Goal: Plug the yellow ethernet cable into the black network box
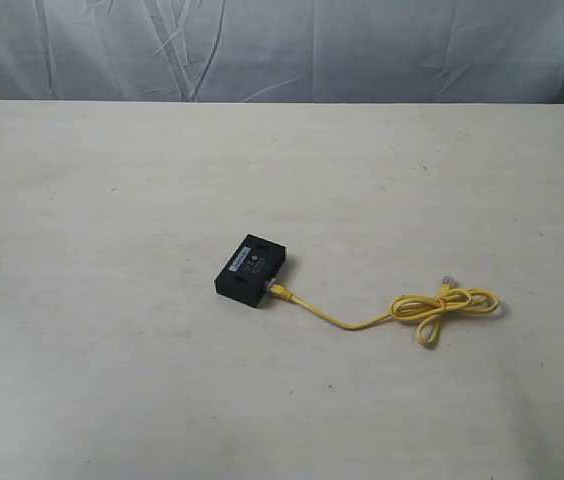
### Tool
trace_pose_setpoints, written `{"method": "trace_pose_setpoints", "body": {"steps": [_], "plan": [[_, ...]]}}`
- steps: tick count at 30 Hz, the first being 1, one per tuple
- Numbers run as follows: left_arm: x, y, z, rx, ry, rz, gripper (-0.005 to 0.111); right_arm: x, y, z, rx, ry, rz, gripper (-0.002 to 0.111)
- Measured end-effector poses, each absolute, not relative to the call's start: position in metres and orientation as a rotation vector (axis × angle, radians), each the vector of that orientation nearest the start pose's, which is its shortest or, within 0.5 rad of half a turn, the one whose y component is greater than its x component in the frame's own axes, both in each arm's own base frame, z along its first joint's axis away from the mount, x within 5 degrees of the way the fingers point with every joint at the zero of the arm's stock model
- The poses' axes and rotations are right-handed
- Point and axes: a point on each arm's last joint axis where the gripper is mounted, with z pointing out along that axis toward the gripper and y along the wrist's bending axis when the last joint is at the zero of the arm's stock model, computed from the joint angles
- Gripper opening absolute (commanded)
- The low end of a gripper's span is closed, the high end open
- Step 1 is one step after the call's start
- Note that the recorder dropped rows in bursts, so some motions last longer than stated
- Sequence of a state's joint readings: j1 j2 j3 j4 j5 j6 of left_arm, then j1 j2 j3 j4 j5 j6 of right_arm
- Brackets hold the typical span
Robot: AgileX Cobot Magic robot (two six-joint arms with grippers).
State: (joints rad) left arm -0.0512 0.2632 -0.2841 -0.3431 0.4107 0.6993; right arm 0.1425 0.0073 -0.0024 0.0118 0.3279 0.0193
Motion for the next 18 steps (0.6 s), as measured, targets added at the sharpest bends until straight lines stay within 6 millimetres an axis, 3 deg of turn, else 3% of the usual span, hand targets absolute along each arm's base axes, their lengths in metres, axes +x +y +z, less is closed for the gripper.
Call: {"method": "trace_pose_setpoints", "body": {"steps": [10, 18], "plan": [[0.056, -0.008, 0.198, 0.386, 1.662, 0.200, 0.000, 0.054, 0.008, 0.184, -0.104, 1.815, 0.126, 0.000], [0.056, -0.005, 0.194, 0.334, 1.686, 0.238, 0.000, 0.054, 0.008, 0.184, -0.104, 1.815, 0.126, 0.000]]}}
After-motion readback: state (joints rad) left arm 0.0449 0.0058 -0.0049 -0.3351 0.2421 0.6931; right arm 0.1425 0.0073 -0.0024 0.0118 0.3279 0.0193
